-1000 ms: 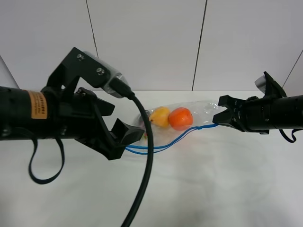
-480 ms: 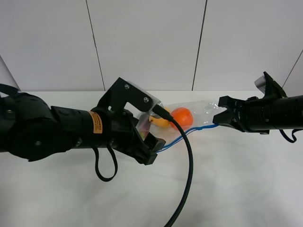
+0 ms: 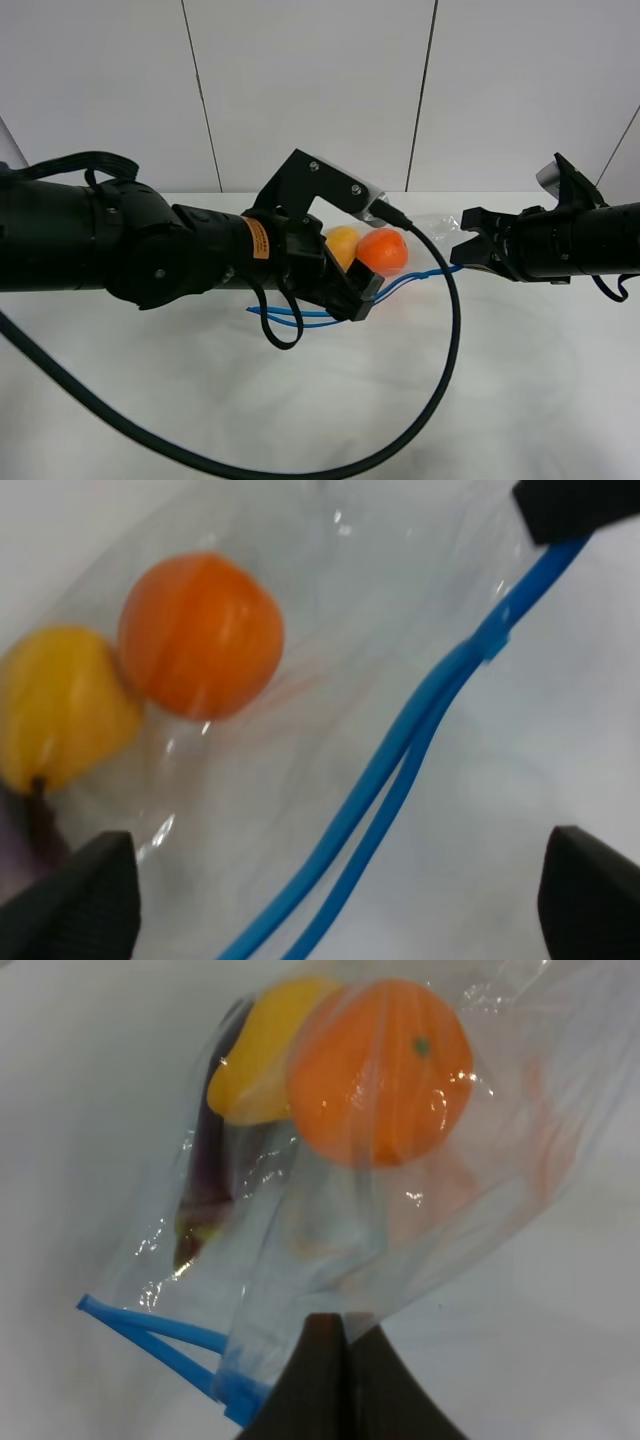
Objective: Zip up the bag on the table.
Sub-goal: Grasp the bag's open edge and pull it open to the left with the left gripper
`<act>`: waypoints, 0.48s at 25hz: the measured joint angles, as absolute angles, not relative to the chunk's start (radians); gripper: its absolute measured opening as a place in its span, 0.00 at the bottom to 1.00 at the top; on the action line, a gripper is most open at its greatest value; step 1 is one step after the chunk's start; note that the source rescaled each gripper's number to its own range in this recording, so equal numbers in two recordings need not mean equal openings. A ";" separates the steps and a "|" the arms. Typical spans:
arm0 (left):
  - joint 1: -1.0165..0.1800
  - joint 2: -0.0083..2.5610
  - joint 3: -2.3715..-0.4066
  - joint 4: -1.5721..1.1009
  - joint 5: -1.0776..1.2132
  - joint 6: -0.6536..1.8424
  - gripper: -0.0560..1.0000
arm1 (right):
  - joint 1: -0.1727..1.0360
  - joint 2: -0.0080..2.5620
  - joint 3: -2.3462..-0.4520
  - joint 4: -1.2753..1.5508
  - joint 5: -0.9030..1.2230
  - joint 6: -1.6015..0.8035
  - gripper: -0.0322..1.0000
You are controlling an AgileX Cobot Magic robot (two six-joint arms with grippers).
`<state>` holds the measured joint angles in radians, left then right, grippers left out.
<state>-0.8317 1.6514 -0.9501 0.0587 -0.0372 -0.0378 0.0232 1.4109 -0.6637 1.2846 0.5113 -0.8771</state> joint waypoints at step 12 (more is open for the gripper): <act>-0.889 1.845 -1.114 0.059 -0.037 -0.038 0.90 | 0.023 1.411 -0.664 1.276 0.533 -0.877 0.03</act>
<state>-0.8887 1.8453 -1.1136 0.0587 -0.0370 -0.0378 0.0232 1.4109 -0.6637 1.2763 0.5328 -0.8771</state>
